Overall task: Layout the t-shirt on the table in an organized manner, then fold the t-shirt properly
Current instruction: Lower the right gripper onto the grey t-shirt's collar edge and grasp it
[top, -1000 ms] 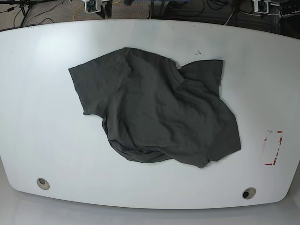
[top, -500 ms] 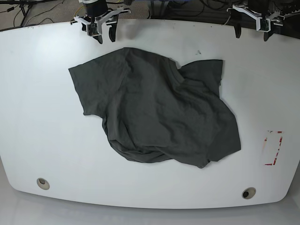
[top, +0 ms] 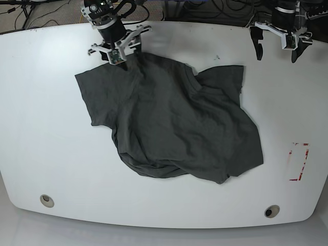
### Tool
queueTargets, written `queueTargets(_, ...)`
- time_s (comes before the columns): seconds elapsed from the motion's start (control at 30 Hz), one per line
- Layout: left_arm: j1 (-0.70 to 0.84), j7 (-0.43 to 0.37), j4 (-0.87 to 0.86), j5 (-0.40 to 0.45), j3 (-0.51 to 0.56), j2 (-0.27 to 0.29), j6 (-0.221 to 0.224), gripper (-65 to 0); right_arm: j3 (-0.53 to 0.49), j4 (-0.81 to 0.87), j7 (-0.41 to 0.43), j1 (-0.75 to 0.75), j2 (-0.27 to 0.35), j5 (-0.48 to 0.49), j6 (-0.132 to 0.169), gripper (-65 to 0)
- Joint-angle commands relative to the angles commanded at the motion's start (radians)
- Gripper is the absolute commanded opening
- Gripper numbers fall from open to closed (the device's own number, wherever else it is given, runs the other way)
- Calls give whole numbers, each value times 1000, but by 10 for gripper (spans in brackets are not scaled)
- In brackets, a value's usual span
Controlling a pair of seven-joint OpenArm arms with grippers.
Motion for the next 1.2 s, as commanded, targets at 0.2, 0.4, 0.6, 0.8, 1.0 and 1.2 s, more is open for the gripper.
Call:
queueTargets(0.2,-38,0,0,-2,-2,2,2,-6,-81,-3,-89,91,11,-2,84,-336)
queueTargets(0.4,-63,0,0,-2,-5,2,3,-6,-204,-48,-124,169,63,-2,118,-249)
queueTargets(0.6,-69,0,2,-2,-5,3,3,-6,-336,-107,-126,239,132,-2,117,-250)
queueTargets(0.8,-69,0,0,-2,-5,3,3,-6,-376,-187,-126,295,158,-3,117,-250)
queueTargets(1.0,-69,0,-2,-2,-6,3,3,-6,-400,-264,-120,341,160,-3,117,-250)
queueTargets(1.2,-69,0,-2,0,-6,3,2,-6,-402,-338,-69,374,160,-3,123,-250)
